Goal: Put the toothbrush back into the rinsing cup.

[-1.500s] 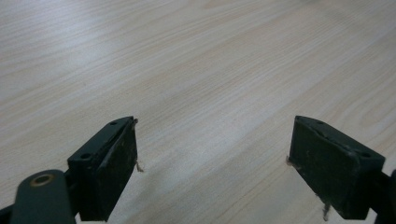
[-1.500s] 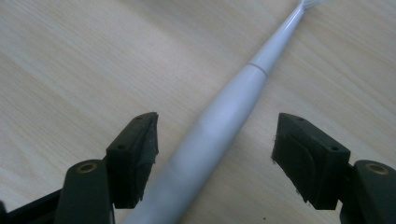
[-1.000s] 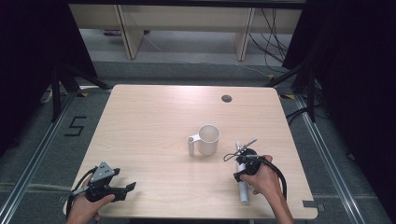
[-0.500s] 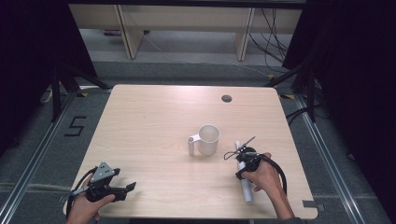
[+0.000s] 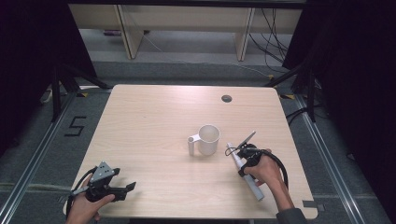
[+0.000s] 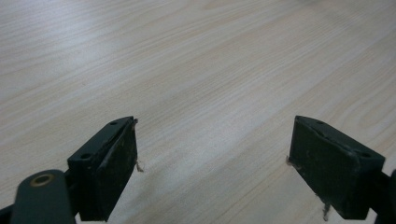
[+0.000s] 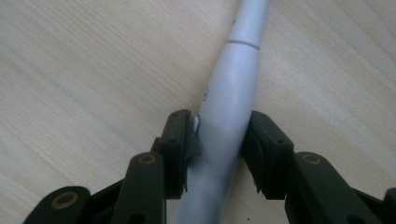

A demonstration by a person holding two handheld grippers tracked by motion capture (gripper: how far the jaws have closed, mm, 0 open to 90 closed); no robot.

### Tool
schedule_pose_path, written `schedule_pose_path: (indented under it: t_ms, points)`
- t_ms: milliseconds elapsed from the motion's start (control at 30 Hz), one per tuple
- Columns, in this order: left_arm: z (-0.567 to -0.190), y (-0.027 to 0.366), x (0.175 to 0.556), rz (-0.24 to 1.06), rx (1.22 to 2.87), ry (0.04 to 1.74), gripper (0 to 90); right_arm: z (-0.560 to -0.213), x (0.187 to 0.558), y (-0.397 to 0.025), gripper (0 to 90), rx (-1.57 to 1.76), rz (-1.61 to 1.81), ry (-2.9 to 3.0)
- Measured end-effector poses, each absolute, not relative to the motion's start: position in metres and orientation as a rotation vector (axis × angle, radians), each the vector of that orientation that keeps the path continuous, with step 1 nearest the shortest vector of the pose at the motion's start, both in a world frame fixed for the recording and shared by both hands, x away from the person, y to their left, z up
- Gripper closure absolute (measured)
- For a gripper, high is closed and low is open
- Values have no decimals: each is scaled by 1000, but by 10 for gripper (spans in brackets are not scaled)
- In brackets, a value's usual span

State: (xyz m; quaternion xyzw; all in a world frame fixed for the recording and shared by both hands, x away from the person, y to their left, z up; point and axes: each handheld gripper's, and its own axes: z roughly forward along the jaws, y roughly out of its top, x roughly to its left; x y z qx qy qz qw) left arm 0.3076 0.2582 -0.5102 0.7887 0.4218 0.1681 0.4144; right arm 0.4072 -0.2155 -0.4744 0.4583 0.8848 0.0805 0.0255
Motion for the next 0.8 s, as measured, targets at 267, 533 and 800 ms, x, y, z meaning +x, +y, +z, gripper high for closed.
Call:
schedule_pose_path:
  t_ms: [267,533,800]
  points:
    - [-510,258,307,428,1979,1061,149,-473,414,-218,651,1412,161,2790]
    - [-509,259,307,425,1993,1054,149,-473,417,-215,642,1390,109,2798]
    - [-509,259,307,421,1987,1060,149,-475,421,-212,657,1368,31,2796]
